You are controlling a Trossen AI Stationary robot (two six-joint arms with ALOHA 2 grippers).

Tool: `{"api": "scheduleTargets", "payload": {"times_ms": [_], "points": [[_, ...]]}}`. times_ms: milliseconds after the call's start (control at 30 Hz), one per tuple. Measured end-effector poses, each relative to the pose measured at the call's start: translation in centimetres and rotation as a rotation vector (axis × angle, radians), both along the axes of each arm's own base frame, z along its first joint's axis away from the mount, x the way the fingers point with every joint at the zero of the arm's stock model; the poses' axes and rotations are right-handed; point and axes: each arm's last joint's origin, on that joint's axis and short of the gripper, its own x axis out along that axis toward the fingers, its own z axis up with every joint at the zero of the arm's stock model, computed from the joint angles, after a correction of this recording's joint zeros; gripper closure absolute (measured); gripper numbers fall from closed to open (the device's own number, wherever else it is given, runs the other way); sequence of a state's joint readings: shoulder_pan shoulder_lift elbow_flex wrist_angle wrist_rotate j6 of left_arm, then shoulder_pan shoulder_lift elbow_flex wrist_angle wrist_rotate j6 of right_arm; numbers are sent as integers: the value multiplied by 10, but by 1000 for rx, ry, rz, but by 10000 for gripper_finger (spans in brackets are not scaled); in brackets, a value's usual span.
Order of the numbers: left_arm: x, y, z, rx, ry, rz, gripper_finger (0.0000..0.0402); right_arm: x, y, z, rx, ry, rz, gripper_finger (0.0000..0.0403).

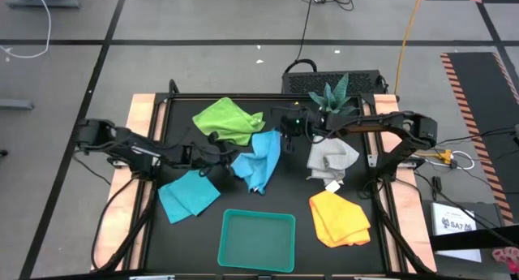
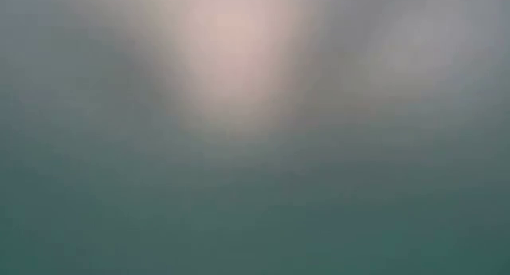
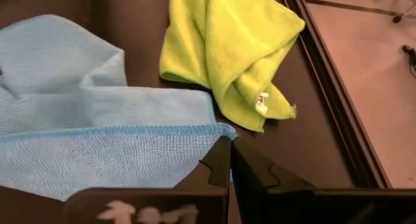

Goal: Fold microfiber towels
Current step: Fold the right blue microfiber cloth

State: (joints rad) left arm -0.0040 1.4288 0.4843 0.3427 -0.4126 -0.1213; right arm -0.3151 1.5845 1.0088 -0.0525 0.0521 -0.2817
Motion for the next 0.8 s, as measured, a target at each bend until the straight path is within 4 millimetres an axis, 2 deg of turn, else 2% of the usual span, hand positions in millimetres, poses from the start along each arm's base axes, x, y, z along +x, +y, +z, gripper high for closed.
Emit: {"api": "scheduleTargets", "payload": {"times_ms": [100,233,467,800], "points": [[2,0,-8,38,46,-24,378,0,0,0,-11,3,-2,403],[5,-1,-11,11,25,-32,378,-1,-4,1,-85,24,-70,403],[13,-6,-1,-29,-117,-82,378,-2,-12,3,-108,3,-108,403],[15,-18,2,-31,-123,-140,378,-2,-13,4,-78,-28,-143,403]]}}
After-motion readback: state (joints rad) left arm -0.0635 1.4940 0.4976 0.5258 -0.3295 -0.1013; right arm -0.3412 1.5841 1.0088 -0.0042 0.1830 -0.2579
